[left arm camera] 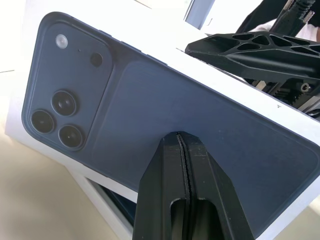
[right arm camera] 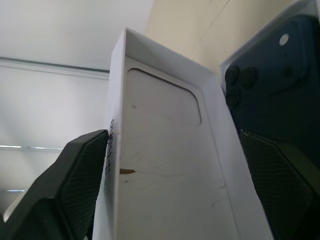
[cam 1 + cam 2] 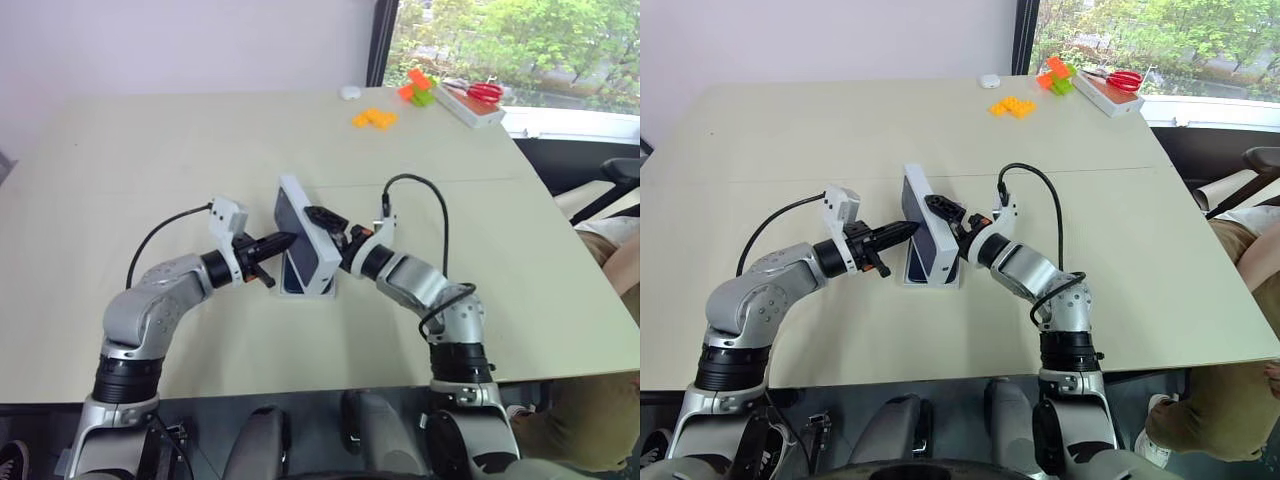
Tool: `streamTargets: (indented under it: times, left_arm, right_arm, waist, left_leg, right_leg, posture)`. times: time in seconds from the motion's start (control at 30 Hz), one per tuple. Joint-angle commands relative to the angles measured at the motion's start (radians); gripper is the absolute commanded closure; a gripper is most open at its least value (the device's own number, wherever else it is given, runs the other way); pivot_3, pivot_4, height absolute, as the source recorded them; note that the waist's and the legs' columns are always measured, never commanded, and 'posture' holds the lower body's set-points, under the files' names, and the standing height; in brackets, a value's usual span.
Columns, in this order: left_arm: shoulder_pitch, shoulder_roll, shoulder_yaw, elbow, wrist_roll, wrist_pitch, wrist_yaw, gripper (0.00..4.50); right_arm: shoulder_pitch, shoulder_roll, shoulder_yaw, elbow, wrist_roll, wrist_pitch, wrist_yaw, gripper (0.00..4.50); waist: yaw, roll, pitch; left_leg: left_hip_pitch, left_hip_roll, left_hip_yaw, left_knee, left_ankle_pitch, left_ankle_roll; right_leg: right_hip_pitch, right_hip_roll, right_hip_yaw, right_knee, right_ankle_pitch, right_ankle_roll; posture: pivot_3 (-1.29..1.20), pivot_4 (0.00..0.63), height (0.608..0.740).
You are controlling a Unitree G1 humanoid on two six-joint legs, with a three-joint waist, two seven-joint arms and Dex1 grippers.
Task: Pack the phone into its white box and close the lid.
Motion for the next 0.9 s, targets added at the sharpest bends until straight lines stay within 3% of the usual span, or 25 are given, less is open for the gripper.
streamTargets:
  times: [0.03, 0.37, 0.57, 0.87, 0.9]
  left_arm:
    - [-0.024, -0.006, -0.002, -0.013, -0.004, 0.002, 0.005, 4.5]
    - [-0.017, -0.007, 0.006, -0.019, -0.007, 0.01, 0.01, 4.5]
    - [-0.006, 0.01, 0.02, -0.012, -0.009, 0.012, 0.004, 4.5]
    - [-0.02, 0.045, 0.117, -0.051, -0.092, 0.085, 0.027, 4.5]
    - [-0.012, 0.071, 0.132, -0.069, -0.101, 0.101, 0.021, 4.5]
  right_arm:
    - [-0.006, -0.013, 0.001, 0.031, -0.081, -0.003, 0.026, 0.02]
    - [-0.017, -0.061, 0.026, 0.011, -0.275, 0.0, 0.159, 0.02]
    - [-0.028, -0.054, 0.003, -0.007, -0.311, 0.007, 0.198, 0.02]
    - [-0.049, -0.087, 0.025, -0.057, -0.518, -0.129, 0.362, 0.02]
    - [-0.049, -0.13, 0.068, -0.08, -0.577, -0.155, 0.431, 0.26]
  waist:
    - [0.0, 0.0, 0.0]
    - [-0.001, 0.0, 0.0]
    - [-0.001, 0.0, 0.0]
    - [0.0, 0.0, 0.001]
    - [0.0, 0.0, 0.001]
  left_leg:
    - [0.0, 0.0, 0.0, 0.0, 0.0, 0.0]
    - [-0.002, 0.0, 0.0, 0.0, 0.0, 0.0]
    - [-0.002, 0.0, 0.0, 0.0, 0.0, 0.0]
    - [-0.008, 0.0, 0.0, 0.0, 0.0, 0.001]
    - [-0.008, 0.0, 0.0, 0.0, -0.001, 0.001]
  right_leg:
    - [0.0, 0.0, 0.0, 0.0, 0.0, 0.0]
    - [-0.002, 0.0, 0.0, 0.0, 0.0, 0.0]
    - [-0.002, 0.0, 0.0, 0.0, 0.0, 0.0]
    - [-0.007, 0.0, -0.002, -0.001, 0.002, -0.002]
    - [-0.008, 0.0, -0.002, -0.001, 0.002, -0.002]
  posture:
    - [0.0, 0.15, 0.74]
    - [0.0, 0.15, 0.74]
    - [0.0, 0.15, 0.74]
    - [0.0, 0.15, 0.74]
    - [0.0, 0.15, 0.74]
